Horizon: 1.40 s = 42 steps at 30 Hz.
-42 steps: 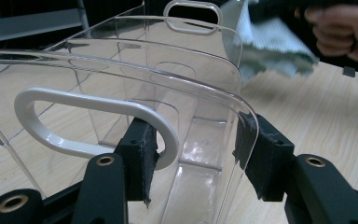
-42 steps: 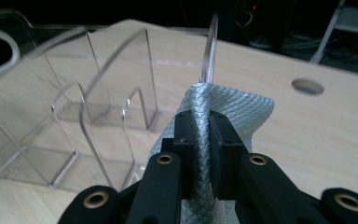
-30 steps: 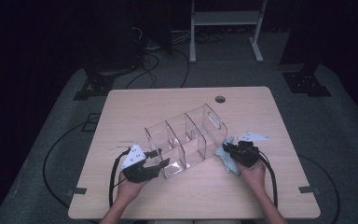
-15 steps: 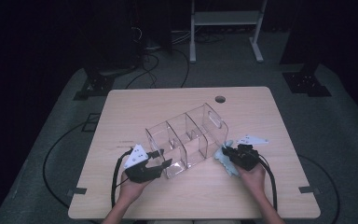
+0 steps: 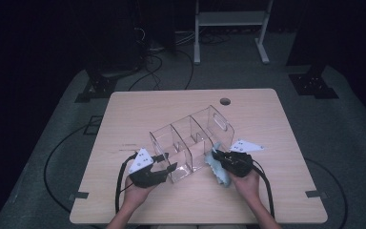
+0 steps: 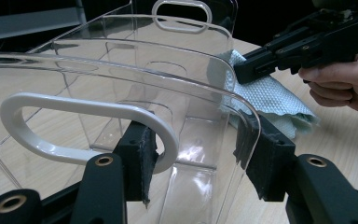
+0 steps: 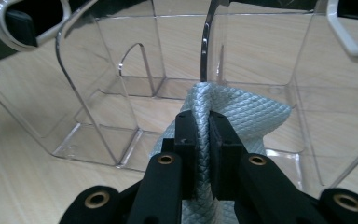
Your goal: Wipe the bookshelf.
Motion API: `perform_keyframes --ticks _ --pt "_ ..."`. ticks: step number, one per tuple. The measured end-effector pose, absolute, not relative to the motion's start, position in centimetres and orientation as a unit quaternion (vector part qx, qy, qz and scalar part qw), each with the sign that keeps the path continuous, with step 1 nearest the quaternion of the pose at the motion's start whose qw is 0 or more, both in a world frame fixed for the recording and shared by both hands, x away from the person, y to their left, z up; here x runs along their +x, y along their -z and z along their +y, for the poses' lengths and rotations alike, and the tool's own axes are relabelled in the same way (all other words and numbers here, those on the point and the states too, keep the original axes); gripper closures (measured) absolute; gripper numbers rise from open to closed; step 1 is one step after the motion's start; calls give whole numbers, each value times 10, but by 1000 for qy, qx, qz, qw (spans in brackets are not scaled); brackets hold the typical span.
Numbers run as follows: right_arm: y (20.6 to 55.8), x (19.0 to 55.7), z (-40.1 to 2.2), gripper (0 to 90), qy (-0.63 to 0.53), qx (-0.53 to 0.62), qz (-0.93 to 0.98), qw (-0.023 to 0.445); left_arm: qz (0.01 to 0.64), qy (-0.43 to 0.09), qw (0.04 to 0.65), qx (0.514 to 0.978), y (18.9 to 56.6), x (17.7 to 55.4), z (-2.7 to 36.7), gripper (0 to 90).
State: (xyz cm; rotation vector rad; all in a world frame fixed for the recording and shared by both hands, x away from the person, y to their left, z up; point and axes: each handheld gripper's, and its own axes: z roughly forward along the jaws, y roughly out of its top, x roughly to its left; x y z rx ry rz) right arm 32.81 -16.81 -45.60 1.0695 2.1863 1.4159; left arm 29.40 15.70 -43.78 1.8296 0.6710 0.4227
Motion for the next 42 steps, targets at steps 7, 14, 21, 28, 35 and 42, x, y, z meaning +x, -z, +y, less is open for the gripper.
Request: perform_keyframes --ticks 7,14,21,28,35,42 --pt "478 336 -167 823 -479 391 772 146 283 -179 541 772 438 293 155 478" --pt "488 337 -165 823 -462 400 780 138 284 -179 541 771 438 292 155 478" --pt "472 333 -167 823 -482 388 769 160 283 -179 541 772 438 292 155 477" --pt "487 338 -165 822 -461 399 781 138 281 -178 542 772 438 292 155 477" --pt "465 333 -168 823 -493 388 763 157 280 -180 541 772 438 292 155 477" --pt "480 337 -167 823 -472 397 774 138 281 -181 541 772 438 292 155 477"
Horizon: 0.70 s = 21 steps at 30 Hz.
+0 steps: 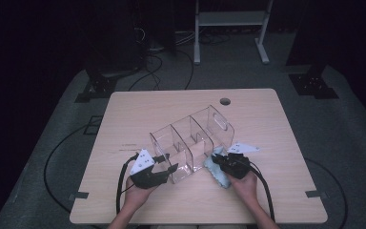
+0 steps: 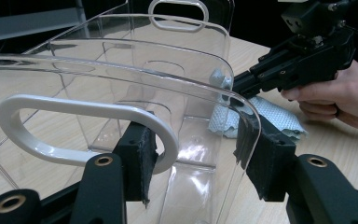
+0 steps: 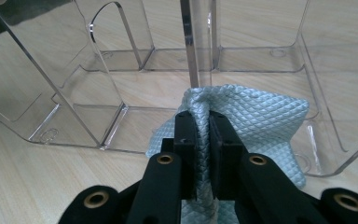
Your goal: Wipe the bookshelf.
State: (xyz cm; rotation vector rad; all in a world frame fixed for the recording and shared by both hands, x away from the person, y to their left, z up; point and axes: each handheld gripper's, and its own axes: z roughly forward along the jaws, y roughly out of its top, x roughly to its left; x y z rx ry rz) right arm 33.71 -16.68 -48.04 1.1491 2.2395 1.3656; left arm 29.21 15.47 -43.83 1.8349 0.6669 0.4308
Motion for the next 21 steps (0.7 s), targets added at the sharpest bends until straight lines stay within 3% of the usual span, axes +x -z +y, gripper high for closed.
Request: perform_keyframes --ticks 6,13,21 --pt "448 331 -167 824 -501 380 757 174 279 -179 541 773 438 292 155 476" --pt "463 334 -168 823 -490 389 765 153 273 -169 547 773 438 290 157 465" --pt "432 333 -168 822 -506 371 758 177 270 -172 542 777 437 289 156 473"
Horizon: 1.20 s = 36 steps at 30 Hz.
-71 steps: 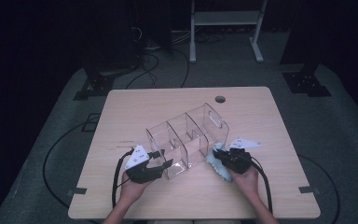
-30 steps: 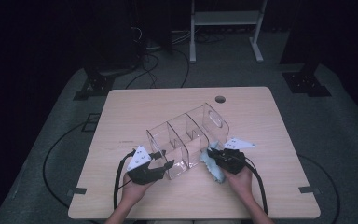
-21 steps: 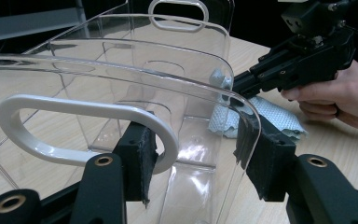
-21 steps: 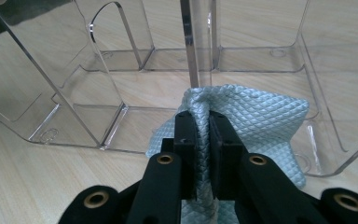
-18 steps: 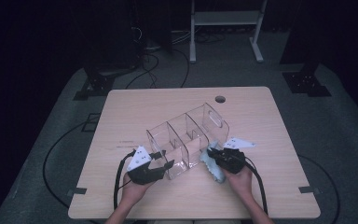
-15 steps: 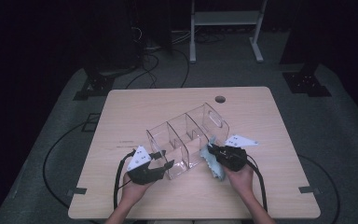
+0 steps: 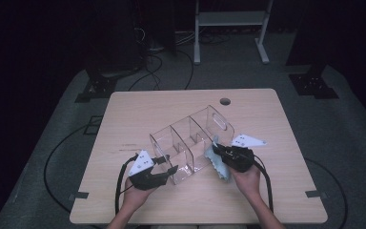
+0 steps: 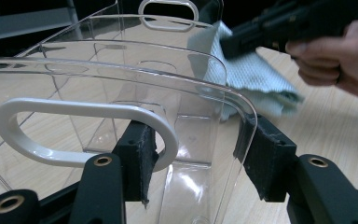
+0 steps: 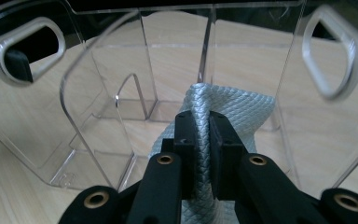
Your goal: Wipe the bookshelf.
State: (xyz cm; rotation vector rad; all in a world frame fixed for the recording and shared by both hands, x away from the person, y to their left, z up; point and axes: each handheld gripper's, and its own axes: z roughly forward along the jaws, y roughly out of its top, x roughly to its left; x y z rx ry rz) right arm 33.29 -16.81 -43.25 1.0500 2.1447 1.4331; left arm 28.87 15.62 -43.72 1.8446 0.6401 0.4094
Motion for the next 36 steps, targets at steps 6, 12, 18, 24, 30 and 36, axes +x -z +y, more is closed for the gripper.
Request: perform_keyframes --ticks 6,12,18,24,30,36 --pt "407 342 -165 824 -517 359 755 186 267 -168 545 777 438 289 155 471" --pt "409 348 -162 821 -507 359 763 176 266 -170 544 778 437 289 155 473" --pt "420 340 -167 819 -506 362 762 178 267 -171 543 778 437 289 154 473" --pt "435 335 -171 821 -499 374 763 170 268 -170 543 777 437 291 152 474" --pt "464 340 -173 824 -472 393 775 151 270 -173 542 776 437 292 148 474" --pt "481 345 -172 822 -451 404 785 133 269 -170 541 779 437 292 149 470"
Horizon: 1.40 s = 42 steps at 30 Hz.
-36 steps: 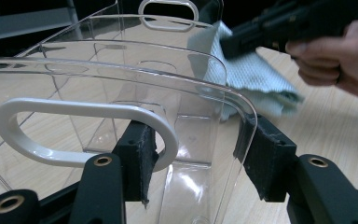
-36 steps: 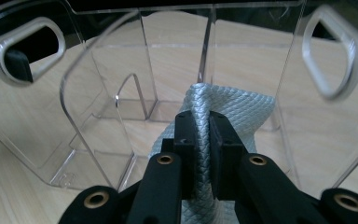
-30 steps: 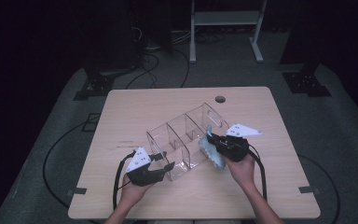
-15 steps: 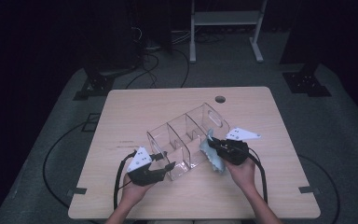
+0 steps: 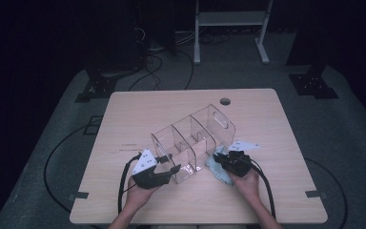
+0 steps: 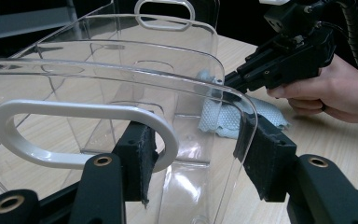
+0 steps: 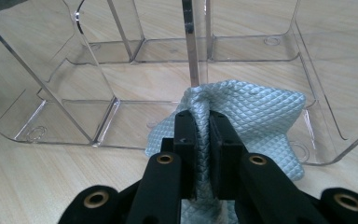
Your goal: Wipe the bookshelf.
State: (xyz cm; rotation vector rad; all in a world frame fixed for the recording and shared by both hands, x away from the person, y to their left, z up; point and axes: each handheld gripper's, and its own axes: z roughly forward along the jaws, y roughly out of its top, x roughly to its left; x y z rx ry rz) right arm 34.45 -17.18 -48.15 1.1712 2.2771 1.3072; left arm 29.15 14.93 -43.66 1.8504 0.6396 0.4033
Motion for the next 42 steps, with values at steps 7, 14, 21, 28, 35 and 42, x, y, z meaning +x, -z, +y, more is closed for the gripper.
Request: perform_keyframes --ticks 7,14,21,28,35,42 --pt "469 337 -175 824 -468 395 776 150 269 -164 546 776 435 290 154 460" --pt "483 340 -170 823 -444 393 792 147 269 -166 546 776 435 289 155 472" --pt "471 327 -169 823 -473 380 781 148 271 -166 546 775 435 288 160 472" --pt "465 310 -145 823 -498 338 790 116 273 -171 545 774 436 289 155 476" --pt "468 303 -120 825 -479 311 811 130 275 -173 544 773 435 291 152 476" --pt "487 310 -117 826 -455 327 820 118 279 -175 545 771 436 293 147 476"
